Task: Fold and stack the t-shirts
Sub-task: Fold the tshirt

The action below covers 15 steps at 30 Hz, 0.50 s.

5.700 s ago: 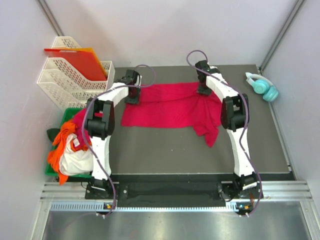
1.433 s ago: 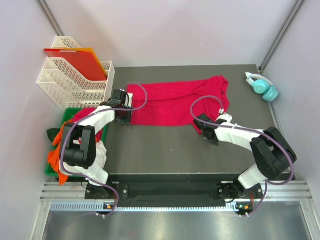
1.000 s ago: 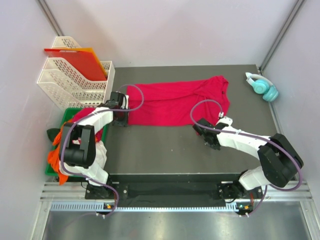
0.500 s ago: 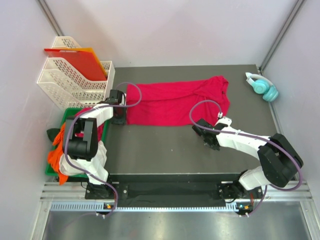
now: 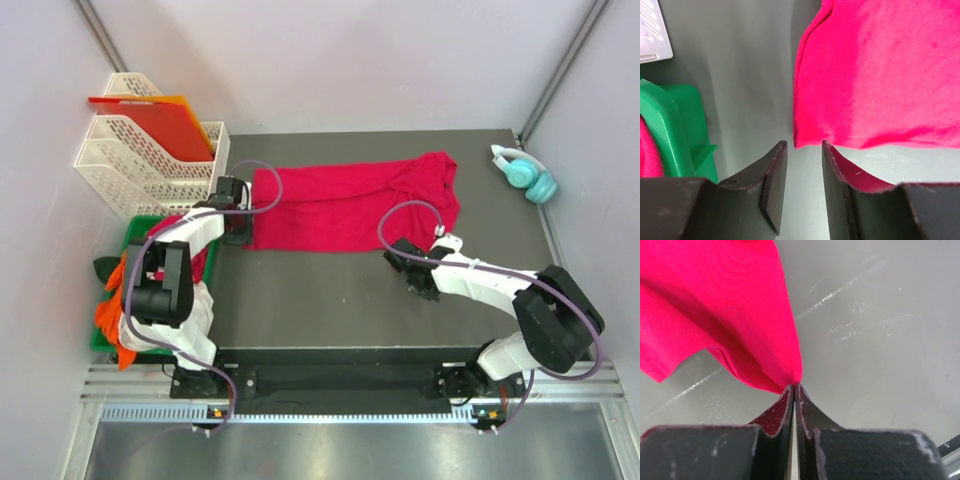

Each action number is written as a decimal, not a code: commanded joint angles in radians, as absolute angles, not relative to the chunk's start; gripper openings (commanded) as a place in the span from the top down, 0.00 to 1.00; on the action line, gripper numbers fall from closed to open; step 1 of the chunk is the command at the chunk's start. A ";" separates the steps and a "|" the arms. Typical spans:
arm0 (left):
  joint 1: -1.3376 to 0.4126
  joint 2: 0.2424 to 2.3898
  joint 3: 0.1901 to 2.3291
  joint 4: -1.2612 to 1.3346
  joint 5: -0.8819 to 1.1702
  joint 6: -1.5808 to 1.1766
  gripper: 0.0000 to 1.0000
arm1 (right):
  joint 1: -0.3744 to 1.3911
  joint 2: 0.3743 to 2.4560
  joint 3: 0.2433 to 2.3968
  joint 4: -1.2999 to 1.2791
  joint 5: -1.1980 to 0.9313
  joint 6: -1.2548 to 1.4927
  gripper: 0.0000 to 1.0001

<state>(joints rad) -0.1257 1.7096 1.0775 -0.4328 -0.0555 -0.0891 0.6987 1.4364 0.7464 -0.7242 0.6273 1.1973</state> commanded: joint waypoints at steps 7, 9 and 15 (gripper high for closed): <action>-0.121 1.709 1.098 -0.388 -0.043 -0.104 0.61 | 0.718 1.450 0.772 -0.726 0.637 1.198 1.00; -0.121 1.724 1.103 -0.384 -0.043 -0.103 0.61 | 0.718 1.453 0.773 -0.724 0.635 1.197 1.00; -0.118 1.776 1.121 -0.387 -0.041 -0.104 0.62 | 0.718 1.456 0.772 -0.727 0.637 1.195 1.00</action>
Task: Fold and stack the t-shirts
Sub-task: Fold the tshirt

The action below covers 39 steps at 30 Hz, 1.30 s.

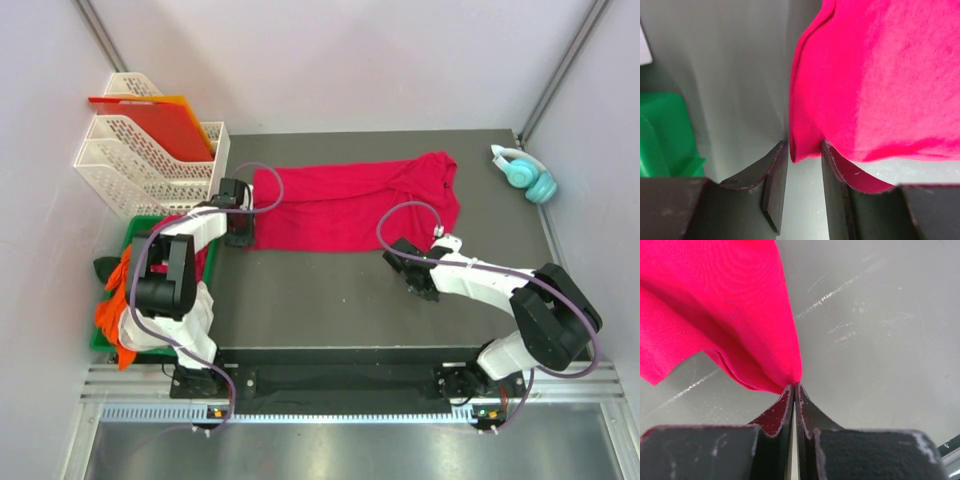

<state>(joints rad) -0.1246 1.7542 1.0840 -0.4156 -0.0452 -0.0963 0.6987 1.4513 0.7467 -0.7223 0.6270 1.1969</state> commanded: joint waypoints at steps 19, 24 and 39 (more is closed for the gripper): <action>-0.095 1.646 1.063 -0.428 -0.017 -0.083 1.00 | 0.721 1.405 0.804 -0.813 0.699 1.232 1.00; -0.083 1.559 1.042 -0.462 -0.018 -0.060 1.00 | 0.719 1.321 0.831 -0.896 0.770 1.239 1.00; -0.066 1.509 0.988 -0.489 -0.011 -0.046 1.00 | 0.695 1.183 0.885 -1.065 0.887 1.239 1.00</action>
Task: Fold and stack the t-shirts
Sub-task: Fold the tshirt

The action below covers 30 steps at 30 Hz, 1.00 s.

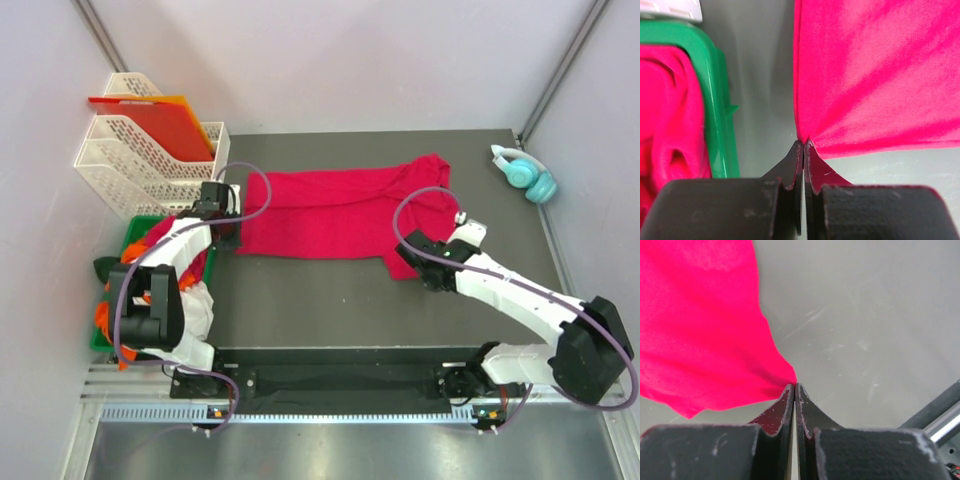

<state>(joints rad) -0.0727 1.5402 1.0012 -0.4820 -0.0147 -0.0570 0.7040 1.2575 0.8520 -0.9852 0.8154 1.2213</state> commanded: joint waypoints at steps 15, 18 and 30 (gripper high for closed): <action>-0.064 1.537 1.043 -0.491 -0.011 -0.060 1.00 | 0.634 1.167 0.955 -0.982 0.922 1.092 1.00; -0.064 1.560 1.086 -0.486 -0.015 -0.067 1.00 | 0.606 1.212 1.017 -0.934 0.925 1.025 1.00; -0.066 1.706 1.270 -0.466 -0.058 -0.072 1.00 | 0.456 1.365 1.129 -0.736 0.867 0.824 1.00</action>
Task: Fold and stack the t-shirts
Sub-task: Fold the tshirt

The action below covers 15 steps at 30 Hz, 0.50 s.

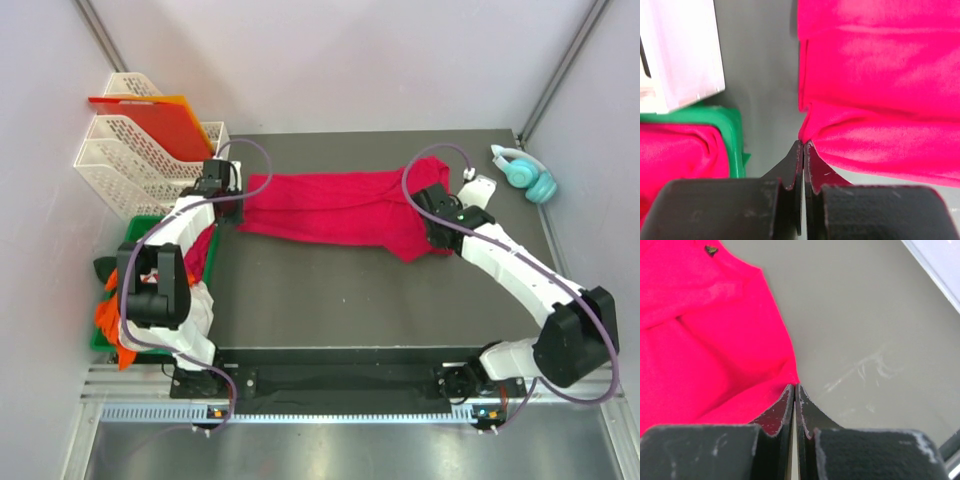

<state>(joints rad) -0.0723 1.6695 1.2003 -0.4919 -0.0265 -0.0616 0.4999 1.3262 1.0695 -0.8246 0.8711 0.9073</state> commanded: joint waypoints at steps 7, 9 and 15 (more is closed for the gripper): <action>-0.066 1.805 1.341 -0.459 -0.075 -0.067 1.00 | 0.381 1.482 1.222 -0.640 0.836 0.735 1.00; -0.064 1.824 1.368 -0.459 -0.080 -0.069 1.00 | 0.373 1.531 1.277 -0.627 0.827 0.710 1.00; -0.064 1.897 1.451 -0.459 -0.084 -0.066 1.00 | 0.359 1.664 1.425 -0.617 0.808 0.669 1.00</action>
<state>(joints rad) -0.0723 1.8675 1.3708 -0.4889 -0.0593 -0.0616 0.3748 1.6035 1.3182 -0.6666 0.8154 0.7193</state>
